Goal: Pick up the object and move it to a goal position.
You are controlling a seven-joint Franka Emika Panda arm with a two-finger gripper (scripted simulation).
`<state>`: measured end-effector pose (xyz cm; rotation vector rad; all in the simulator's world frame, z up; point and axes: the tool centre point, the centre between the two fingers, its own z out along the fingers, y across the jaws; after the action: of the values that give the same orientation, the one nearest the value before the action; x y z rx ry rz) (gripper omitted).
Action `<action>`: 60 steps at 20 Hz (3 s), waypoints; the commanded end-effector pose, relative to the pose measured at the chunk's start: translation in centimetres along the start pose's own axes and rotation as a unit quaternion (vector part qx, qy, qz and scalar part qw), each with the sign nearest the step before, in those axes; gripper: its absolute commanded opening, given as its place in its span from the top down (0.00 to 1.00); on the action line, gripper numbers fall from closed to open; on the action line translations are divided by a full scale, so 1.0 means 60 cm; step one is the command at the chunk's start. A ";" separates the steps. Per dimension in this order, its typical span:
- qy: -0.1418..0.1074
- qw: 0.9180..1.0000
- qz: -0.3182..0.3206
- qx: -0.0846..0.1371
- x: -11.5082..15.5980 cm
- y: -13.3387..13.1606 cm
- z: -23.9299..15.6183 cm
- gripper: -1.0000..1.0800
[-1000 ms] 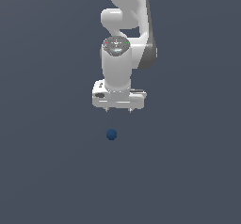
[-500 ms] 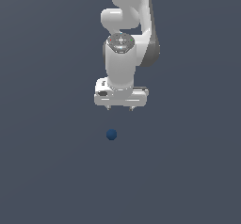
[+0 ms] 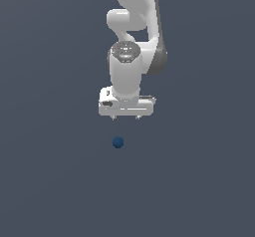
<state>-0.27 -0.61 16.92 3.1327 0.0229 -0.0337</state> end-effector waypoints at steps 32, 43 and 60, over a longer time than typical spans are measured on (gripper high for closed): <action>0.011 0.992 -0.128 0.003 0.075 0.064 0.187 0.04; 0.011 0.992 -0.129 0.003 0.078 0.064 0.229 1.00; 0.011 0.992 -0.129 0.003 0.067 0.065 0.207 1.00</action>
<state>3.66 -4.53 3.94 3.1129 0.4267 -0.0031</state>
